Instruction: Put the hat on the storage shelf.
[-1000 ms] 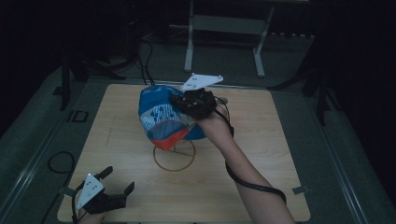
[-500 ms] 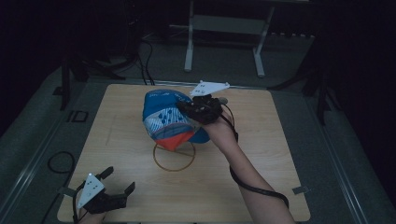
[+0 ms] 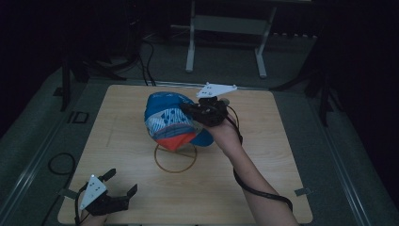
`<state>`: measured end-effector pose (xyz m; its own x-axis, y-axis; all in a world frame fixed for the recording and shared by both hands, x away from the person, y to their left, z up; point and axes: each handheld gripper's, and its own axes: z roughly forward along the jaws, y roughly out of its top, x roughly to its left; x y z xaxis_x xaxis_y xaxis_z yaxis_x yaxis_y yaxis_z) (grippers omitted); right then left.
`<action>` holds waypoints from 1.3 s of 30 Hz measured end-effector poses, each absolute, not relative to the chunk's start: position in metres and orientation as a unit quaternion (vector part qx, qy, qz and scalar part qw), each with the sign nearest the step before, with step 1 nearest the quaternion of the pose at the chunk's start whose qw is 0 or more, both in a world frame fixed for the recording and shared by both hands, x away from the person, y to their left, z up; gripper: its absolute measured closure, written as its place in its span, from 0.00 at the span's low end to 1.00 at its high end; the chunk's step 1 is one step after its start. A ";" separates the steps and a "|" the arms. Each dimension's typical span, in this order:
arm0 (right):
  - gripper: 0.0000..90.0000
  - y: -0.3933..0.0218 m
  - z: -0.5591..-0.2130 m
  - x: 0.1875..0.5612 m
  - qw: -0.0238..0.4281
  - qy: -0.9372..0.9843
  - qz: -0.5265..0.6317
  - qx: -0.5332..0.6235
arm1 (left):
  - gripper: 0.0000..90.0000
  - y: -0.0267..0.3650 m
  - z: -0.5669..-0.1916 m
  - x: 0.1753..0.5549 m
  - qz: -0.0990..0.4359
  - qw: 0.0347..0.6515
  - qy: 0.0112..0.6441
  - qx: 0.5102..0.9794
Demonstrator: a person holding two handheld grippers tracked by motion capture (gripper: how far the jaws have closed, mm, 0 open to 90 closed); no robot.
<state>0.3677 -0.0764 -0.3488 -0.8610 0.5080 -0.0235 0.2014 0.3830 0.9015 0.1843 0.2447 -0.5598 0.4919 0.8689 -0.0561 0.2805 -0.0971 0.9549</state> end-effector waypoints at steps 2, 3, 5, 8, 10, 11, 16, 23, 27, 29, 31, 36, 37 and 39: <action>1.00 -0.075 -0.348 0.364 0.149 0.821 0.510 0.210 | 0.03 0.245 -0.560 0.184 0.279 0.526 0.421 0.684; 1.00 -0.074 -0.347 0.363 0.153 0.822 0.508 0.206 | 0.03 0.245 -0.560 0.184 0.279 0.526 0.421 0.684; 1.00 -0.071 -0.345 0.359 0.150 0.824 0.509 0.198 | 0.03 0.245 -0.560 0.184 0.280 0.525 0.421 0.685; 1.00 -0.067 -0.344 0.355 0.150 0.827 0.510 0.184 | 0.05 0.245 -0.560 0.184 0.280 0.525 0.419 0.685; 1.00 -0.064 -0.345 0.353 0.157 0.832 0.502 0.177 | 0.05 0.244 -0.560 0.184 0.280 0.523 0.419 0.687; 1.00 -0.064 -0.346 0.353 0.158 0.832 0.501 0.177 | 0.05 0.244 -0.560 0.184 0.280 0.524 0.419 0.687; 1.00 -0.067 -0.349 0.355 0.147 0.830 0.506 0.184 | 0.05 0.245 -0.560 0.184 0.279 0.527 0.421 0.684; 0.87 -0.077 -0.351 0.349 0.141 0.821 0.521 0.185 | 0.05 0.245 -0.561 0.184 0.277 0.525 0.422 0.686; 0.75 -0.086 -0.353 0.345 0.150 0.820 0.521 0.184 | 0.05 0.245 -0.561 0.185 0.277 0.526 0.423 0.684; 0.63 -0.090 -0.354 0.342 0.154 0.819 0.522 0.183 | 0.05 0.245 -0.561 0.185 0.277 0.526 0.424 0.683; 0.53 -0.095 -0.354 0.341 0.154 0.818 0.523 0.183 | 0.05 0.245 -0.561 0.185 0.278 0.525 0.423 0.684; 0.37 -0.107 -0.358 0.337 0.156 0.818 0.521 0.186 | 0.05 0.244 -0.561 0.186 0.279 0.524 0.424 0.684; 0.33 -0.110 -0.360 0.337 0.152 0.820 0.520 0.186 | 0.05 0.244 -0.561 0.186 0.279 0.524 0.424 0.684; 0.28 -0.114 -0.365 0.336 0.152 0.818 0.522 0.189 | 0.05 0.243 -0.561 0.186 0.278 0.524 0.424 0.684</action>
